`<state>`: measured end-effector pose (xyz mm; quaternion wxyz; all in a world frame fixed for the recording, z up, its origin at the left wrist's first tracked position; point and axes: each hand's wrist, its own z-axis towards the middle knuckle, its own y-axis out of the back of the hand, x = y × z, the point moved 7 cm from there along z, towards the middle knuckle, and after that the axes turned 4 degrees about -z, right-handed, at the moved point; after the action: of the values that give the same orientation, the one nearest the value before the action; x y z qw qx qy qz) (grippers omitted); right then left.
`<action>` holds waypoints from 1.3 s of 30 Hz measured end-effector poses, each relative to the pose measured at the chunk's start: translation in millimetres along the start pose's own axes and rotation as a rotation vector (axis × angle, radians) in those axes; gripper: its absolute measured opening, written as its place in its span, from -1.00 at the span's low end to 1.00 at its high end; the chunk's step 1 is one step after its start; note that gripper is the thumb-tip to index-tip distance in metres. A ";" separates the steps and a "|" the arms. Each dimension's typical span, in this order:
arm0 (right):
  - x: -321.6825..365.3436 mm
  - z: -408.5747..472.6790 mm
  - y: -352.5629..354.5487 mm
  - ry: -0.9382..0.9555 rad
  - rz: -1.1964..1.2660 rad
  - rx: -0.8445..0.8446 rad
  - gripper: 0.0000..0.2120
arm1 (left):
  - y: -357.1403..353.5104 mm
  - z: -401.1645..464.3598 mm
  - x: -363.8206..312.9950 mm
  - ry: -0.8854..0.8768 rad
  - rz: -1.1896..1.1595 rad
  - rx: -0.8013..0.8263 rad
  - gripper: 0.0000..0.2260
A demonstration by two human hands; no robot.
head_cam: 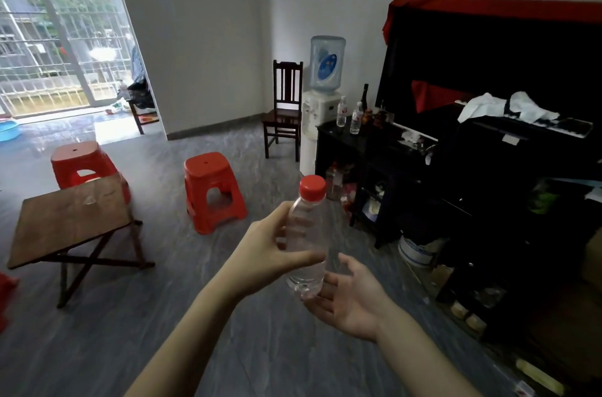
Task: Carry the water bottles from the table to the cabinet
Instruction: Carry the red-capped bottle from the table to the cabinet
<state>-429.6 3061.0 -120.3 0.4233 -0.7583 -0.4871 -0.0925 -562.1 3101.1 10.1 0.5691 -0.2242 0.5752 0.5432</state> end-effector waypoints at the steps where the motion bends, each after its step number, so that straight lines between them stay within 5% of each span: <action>1: 7.8 9.5 -1.3 0.004 0.002 0.000 -0.35 | 3.7 11.3 4.3 -0.001 0.003 0.000 -0.50; 26: 319.5 227.4 5.7 0.062 0.078 0.093 -0.34 | 42.7 382.8 76.0 -0.030 0.063 0.001 -0.45; 39: 432.7 376.2 -4.5 0.073 0.033 -0.012 -0.36 | 85.3 550.4 165.4 -0.022 0.043 0.038 -0.41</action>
<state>-315.6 3622.9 -113.8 0.4376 -0.7650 -0.4580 -0.1158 -452.3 3671.5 23.9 0.5679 -0.1948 0.5838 0.5465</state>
